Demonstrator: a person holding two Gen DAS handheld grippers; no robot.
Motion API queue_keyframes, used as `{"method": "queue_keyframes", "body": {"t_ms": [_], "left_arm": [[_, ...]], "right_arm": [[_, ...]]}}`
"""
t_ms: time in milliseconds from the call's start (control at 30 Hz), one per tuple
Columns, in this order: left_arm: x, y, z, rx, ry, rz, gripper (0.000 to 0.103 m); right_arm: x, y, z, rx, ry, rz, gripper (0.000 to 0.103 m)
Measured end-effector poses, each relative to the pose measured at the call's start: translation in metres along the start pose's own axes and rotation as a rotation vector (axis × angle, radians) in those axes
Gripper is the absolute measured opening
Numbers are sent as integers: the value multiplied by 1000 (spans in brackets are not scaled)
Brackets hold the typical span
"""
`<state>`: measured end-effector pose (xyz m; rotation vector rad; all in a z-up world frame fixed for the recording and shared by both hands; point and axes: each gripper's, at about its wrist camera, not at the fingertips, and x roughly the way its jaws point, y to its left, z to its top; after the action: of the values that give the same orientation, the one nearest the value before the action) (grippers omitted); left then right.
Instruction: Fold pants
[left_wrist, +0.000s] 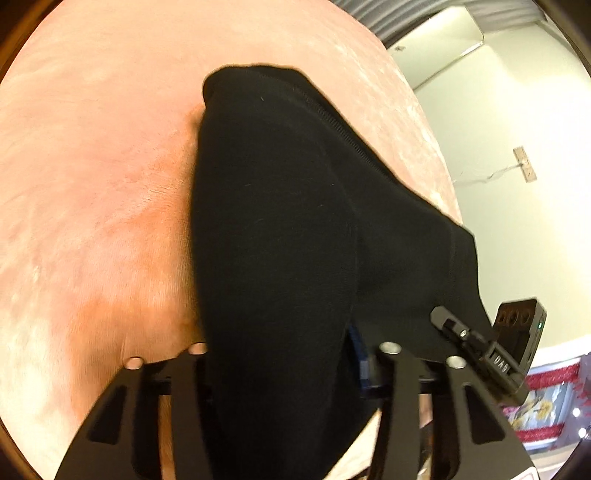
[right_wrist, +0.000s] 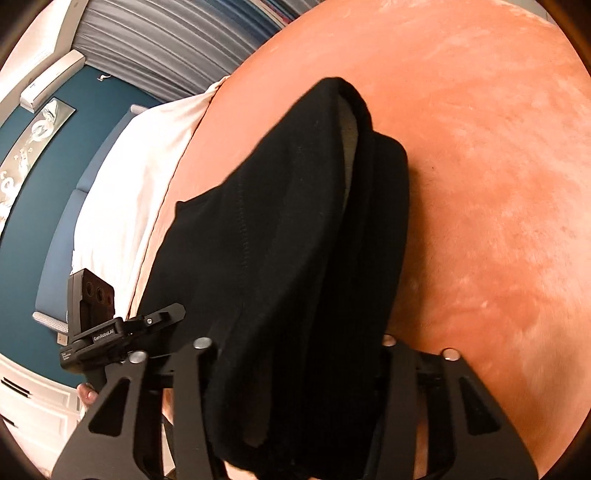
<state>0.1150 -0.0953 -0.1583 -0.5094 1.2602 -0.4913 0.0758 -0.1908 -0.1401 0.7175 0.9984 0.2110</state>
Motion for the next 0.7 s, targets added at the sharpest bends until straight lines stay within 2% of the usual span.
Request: {"method": "queue_keyframes", "body": {"t_ms": [100,200,300,367,433,500,533,600,633,667,700], "left_arm": [[-15,-5,-7,-12,-11,-20,32],[-32,-7,-28,-18,1,-57,30],[-38,-2,-59,-32,22,-85,31],[-29,3,-73,-44,31,-75,33],[-18,15,-78,-82,23,-68,47],[-11,25,-76,-141,12,-116,49],[-9,26,-75,-154,13,-127,50],[-8,24,-73,-119,8,-120,50],[-6,23,-73,-110,4,-125,47],[-6,23,-73,-107,-1,-135,45],[-6,22,-73,-112,-6,-146,39]], "right_arm": [[-18,18,-11,-36,-12,27,36],[-38,23,-30,-53,0,51,35],[-46,10,-59,-32,34,62,35],[-39,-8,-71,18,56,85,37],[-34,-22,-74,73,35,119,54],[-32,-26,-72,86,11,128,61],[-30,-26,-71,86,5,110,61],[-29,-22,-72,59,-10,77,56],[-29,-22,-73,47,-12,75,49],[-31,-23,-73,60,-17,90,45],[-33,-24,-74,81,-19,108,40]]}}
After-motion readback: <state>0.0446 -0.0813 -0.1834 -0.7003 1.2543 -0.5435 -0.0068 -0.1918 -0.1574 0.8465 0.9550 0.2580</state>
